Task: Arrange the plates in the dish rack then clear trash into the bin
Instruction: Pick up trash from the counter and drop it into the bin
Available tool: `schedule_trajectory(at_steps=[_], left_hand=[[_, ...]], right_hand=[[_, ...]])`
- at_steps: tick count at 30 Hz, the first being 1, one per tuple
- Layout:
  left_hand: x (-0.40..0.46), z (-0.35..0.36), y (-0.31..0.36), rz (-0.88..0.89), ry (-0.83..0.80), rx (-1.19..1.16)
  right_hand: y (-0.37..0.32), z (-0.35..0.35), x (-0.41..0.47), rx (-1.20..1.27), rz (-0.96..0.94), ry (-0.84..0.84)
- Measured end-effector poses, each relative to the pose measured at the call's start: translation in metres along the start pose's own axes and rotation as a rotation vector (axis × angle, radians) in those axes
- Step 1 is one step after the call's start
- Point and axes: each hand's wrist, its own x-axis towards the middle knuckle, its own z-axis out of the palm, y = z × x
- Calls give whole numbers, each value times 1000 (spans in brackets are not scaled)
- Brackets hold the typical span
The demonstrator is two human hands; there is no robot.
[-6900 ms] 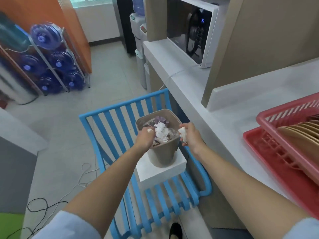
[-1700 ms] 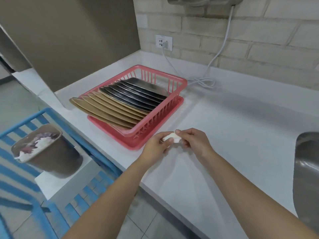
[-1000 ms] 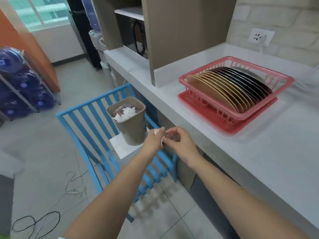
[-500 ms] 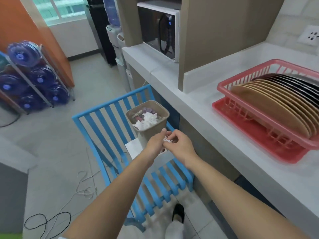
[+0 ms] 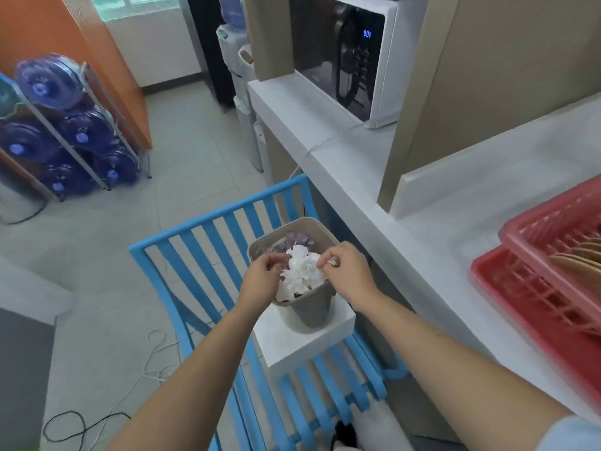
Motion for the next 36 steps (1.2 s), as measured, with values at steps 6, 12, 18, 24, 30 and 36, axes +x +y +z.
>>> schedule_trajectory(at_steps=[6, 12, 18, 24, 30, 36], left_hand=[[27, -3, -20, -38, 132, 198], [51, -12, -43, -239, 46, 62], [61, -12, -63, -223, -41, -41], [67, -9, -68, -230, -68, -95], [70, -12, -69, -252, -88, -118], [70, -16, -67, -207, -97, -16]], right_hand=[[26, 18, 60, -393, 43, -168], [19, 40, 68, -628, -102, -317], [21, 83, 71, -707, -17, -622], [35, 105, 89, -790, 205, -692], [36, 102, 96, -926, 228, -746], [17, 102, 82, -615, 122, -663]])
